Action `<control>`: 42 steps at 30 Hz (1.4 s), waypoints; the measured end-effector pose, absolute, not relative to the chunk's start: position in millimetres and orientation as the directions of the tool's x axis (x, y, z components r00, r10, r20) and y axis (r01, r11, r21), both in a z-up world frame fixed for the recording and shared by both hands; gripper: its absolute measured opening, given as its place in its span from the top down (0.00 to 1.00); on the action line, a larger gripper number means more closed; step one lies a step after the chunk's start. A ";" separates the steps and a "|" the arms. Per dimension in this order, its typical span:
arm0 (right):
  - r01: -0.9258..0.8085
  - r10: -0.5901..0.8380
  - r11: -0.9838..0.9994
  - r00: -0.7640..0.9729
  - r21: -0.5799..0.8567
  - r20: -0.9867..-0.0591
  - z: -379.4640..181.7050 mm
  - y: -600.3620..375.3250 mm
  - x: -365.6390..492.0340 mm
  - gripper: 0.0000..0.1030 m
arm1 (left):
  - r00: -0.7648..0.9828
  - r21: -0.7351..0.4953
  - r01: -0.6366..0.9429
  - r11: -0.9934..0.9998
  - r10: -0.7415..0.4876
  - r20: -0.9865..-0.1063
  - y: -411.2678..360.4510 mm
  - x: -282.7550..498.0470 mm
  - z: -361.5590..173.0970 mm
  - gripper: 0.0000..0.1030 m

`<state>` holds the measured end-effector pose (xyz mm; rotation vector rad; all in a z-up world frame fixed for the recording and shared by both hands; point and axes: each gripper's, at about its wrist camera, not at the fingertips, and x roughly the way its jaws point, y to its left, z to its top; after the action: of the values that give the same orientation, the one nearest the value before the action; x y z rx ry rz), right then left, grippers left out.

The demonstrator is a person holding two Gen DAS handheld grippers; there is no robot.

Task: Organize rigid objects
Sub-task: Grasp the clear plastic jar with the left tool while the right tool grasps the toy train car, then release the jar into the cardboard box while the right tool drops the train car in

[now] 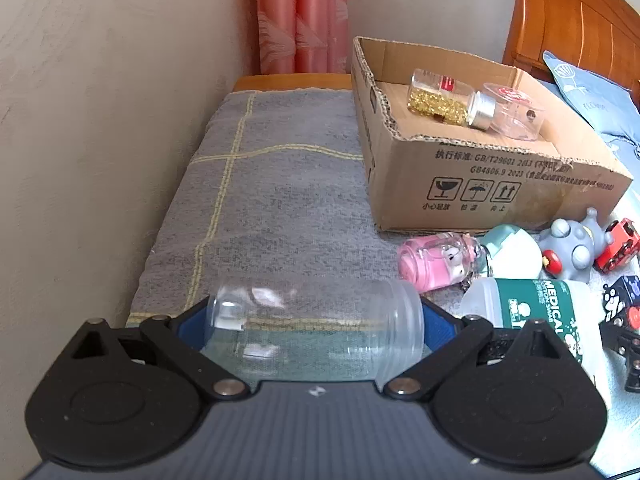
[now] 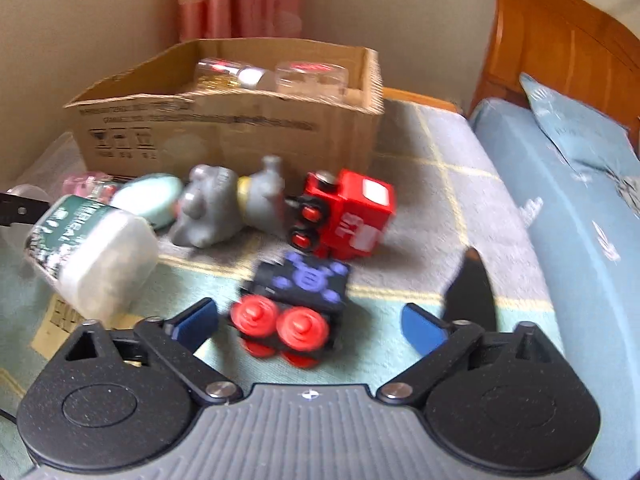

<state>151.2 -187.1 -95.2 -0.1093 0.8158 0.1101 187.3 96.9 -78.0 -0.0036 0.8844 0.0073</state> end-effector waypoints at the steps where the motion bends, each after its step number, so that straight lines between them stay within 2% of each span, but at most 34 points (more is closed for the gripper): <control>1: -0.149 0.069 0.988 0.678 -0.045 -0.732 -94.7 -185.0 152.6 0.12 | 0.632 0.001 -0.008 1.000 0.006 -0.775 96.9 187.5 -78.4 0.03; 11: -0.145 0.077 0.989 0.679 -0.031 -0.730 -89.9 -181.9 157.6 0.36 | 0.644 0.044 -0.001 0.999 0.035 -0.764 96.7 183.7 -75.3 0.05; 19: -0.156 0.076 0.987 0.678 -0.042 -0.731 -88.7 -182.5 158.4 0.37 | 0.627 0.064 0.012 0.998 0.042 -0.778 94.4 177.4 -74.1 0.05; 23: -0.163 0.079 0.986 0.675 -0.044 -0.733 -88.1 -183.0 157.7 0.37 | 0.618 0.044 0.018 0.999 0.024 -0.786 96.1 178.1 -75.3 0.13; 27: -0.187 0.090 0.981 0.665 -0.049 -0.741 -85.2 -185.0 156.2 0.38 | 0.609 0.019 0.035 0.999 -0.006 -0.793 97.8 177.7 -70.8 0.13; 29: -0.205 0.100 0.977 0.659 -0.050 -0.745 -82.8 -186.3 155.3 0.45 | 0.610 0.027 0.040 0.999 -0.003 -0.792 96.6 176.8 -66.3 0.13; 37: -0.278 0.115 0.956 0.635 -0.088 -0.764 -75.0 -189.8 149.0 0.45 | 0.624 0.030 0.087 0.996 -0.031 -0.780 87.1 171.8 -42.6 0.13; 42: -0.316 0.152 0.945 0.655 -0.086 -0.741 -52.1 -196.4 143.0 0.45 | 0.661 0.021 0.122 0.992 -0.065 -0.747 79.0 173.3 -17.5 0.13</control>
<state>143.0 -196.4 -52.1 -0.2153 0.8162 0.2675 173.3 79.0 -17.5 0.0718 0.8417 -0.1062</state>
